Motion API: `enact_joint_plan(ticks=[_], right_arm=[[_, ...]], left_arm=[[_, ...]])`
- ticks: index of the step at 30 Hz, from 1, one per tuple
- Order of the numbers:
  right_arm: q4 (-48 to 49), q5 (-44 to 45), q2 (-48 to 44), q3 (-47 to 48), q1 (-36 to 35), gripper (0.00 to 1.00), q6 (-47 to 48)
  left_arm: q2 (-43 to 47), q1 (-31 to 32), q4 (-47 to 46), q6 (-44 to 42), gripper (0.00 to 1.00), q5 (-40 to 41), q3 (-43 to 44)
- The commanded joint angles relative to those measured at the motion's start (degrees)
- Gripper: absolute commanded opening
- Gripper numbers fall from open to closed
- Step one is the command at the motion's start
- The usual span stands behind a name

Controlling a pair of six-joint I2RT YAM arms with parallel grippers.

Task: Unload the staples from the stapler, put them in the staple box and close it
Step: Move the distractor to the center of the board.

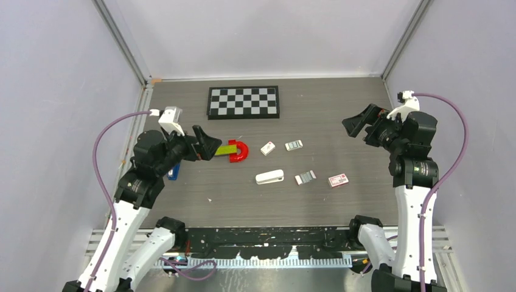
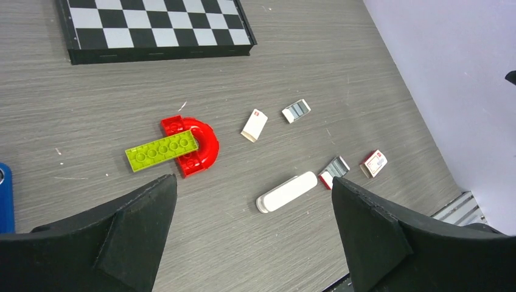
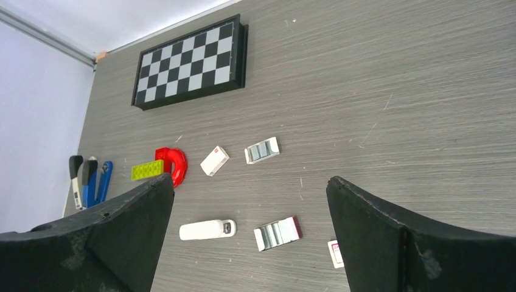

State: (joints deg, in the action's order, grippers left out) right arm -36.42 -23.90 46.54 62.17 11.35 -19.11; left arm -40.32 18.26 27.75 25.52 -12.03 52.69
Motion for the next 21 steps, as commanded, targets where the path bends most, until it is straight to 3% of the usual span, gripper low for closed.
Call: enact_joint_plan(ticks=[1,7,12,17,21], right_arm=[[3.02,-2.53,0.96,0.14,0.07,1.00,-1.23],[4.62,-6.99,3.53,-0.72,0.07,1.00,0.25],[8.86,-22.03,3.49,-4.69,0.03,1.00,10.16],[4.25,-31.50,3.11,-6.77,0.04,0.99,22.27],[2.70,-32.50,2.34,-8.35,-0.04,1.00,25.34]], left_arm=[[2.17,-0.17,-0.63,0.49,1.00,2.09,0.59],[5.03,-0.16,-0.89,0.18,1.00,7.58,-1.99],[0.61,-0.35,-3.27,-0.92,1.00,6.37,-2.50],[-7.81,-6.43,-10.17,6.42,1.00,-6.84,-2.24],[-13.20,-11.52,-15.37,12.98,1.00,-15.73,-2.06]])
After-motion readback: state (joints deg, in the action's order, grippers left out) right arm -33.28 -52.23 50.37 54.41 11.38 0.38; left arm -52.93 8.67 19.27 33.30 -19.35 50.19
